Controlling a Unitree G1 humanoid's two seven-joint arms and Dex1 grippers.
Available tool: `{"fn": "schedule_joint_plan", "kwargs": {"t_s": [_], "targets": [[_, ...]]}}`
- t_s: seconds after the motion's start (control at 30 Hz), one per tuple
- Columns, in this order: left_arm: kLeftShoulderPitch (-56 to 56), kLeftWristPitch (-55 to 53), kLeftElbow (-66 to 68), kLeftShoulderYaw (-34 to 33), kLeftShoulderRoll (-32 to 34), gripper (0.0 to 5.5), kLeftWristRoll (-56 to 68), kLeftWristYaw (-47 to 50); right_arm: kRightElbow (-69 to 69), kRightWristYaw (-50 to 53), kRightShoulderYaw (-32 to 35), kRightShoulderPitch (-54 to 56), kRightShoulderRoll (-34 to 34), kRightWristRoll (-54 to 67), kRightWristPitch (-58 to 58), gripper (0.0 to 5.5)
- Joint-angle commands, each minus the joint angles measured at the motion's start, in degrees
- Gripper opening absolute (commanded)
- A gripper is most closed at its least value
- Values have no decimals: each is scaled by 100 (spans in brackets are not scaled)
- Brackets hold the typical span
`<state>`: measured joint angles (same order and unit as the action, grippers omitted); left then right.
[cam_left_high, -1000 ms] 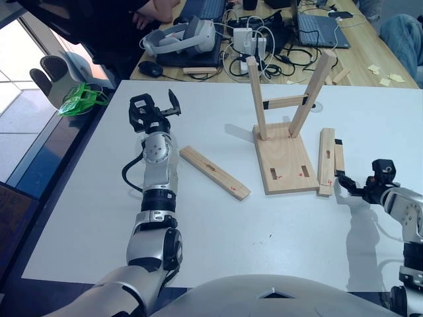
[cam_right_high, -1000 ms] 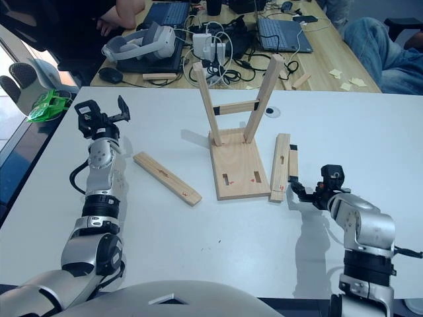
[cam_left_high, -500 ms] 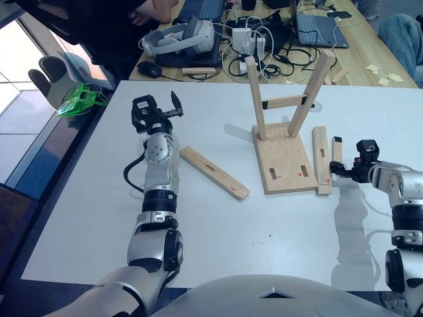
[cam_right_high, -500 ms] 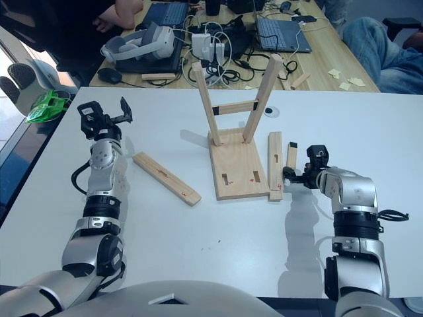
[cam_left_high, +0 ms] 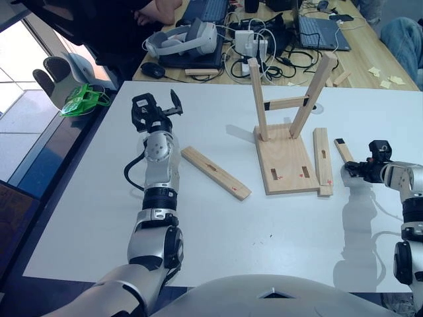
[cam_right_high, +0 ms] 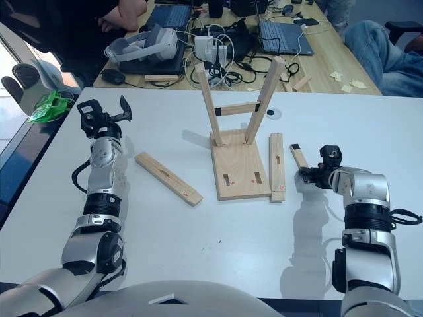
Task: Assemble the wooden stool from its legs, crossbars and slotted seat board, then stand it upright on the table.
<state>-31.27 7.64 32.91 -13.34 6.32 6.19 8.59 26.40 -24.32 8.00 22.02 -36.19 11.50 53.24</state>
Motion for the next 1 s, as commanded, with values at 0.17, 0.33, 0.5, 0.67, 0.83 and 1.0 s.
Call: {"fn": "schedule_joint_plan", "kwargs": {"t_s": [0.17, 0.33, 0.5, 0.67, 0.83, 1.0], "targets": [[-228, -123, 60, -143, -5, 540, 157, 50, 952, -47, -89, -656, 159, -123, -108, 182], [-343, -470, -252, -303, -52, 540, 415, 143, 1167, -7, -15, -516, 197, -135, -727, 129], [-753, -959, -794, -369, -26, 540, 709, 119, 1123, 488, 457, 44, 291, -76, -1997, 129], [-1584, -1633, -1322, -415, 109, 540, 1277, -244, 414, 1076, 282, 1164, 95, -655, -3431, 129], [-2167, -2778, -2374, -486, -282, 540, 2863, -883, -406, 997, -45, 2476, 180, -954, -4757, 129], [-1975, -4137, -3415, -485, -518, 540, 4843, -1572, -1515, -84, -869, 2718, 650, -844, -5841, 129]]}}
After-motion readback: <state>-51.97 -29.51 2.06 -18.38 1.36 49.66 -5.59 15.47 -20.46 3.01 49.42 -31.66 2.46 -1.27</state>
